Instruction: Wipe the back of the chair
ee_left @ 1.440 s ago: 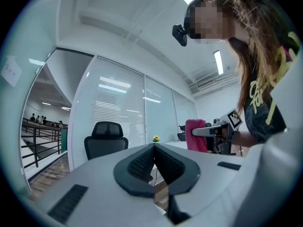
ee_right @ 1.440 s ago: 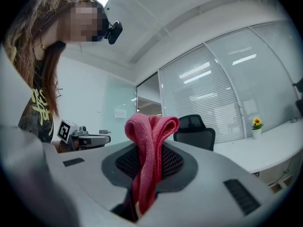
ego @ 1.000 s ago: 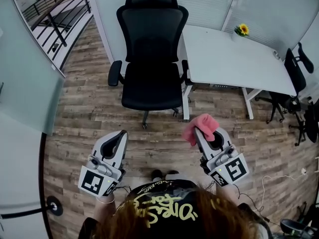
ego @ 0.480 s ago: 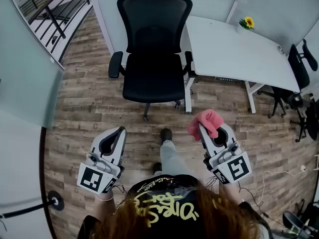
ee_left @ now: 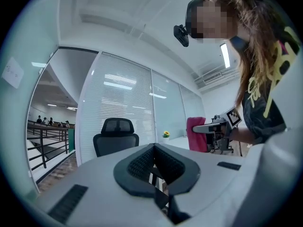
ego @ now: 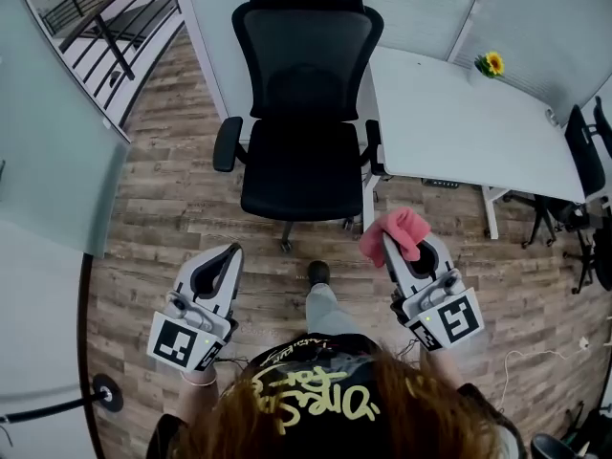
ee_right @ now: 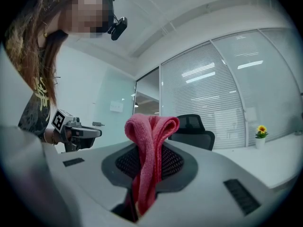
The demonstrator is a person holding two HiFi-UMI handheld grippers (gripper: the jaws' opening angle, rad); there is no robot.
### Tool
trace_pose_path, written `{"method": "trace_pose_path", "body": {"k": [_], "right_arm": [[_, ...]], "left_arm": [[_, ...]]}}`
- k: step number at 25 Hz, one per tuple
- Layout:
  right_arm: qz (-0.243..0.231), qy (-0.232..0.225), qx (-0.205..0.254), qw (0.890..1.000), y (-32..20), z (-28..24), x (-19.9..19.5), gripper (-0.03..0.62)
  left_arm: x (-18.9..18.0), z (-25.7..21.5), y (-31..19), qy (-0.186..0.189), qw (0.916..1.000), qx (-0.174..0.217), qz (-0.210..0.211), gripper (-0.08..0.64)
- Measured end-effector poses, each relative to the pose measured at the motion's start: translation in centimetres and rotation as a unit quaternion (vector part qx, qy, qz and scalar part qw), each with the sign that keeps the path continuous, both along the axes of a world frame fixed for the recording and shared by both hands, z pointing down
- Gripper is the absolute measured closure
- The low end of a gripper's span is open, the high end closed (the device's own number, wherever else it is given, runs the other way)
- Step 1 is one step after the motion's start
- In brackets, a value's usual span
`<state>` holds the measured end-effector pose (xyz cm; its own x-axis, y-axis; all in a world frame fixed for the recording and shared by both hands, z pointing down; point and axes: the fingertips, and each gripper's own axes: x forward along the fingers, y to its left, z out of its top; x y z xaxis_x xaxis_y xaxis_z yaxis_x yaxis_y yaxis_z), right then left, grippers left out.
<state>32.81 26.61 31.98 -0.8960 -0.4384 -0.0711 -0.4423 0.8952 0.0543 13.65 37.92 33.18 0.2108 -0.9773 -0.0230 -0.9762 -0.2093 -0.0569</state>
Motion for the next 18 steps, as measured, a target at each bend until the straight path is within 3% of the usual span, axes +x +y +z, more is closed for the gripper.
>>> {"method": "trace_pose_path", "body": {"k": [18], "right_arm": [[-0.029, -0.008, 0.012, 0.999, -18.9, -2.0, -7.5, 0.526]], "left_arm": [[-6.4, -2.7, -18.7, -0.006, 0.9995, 0.025, -0.016, 0.566]]}}
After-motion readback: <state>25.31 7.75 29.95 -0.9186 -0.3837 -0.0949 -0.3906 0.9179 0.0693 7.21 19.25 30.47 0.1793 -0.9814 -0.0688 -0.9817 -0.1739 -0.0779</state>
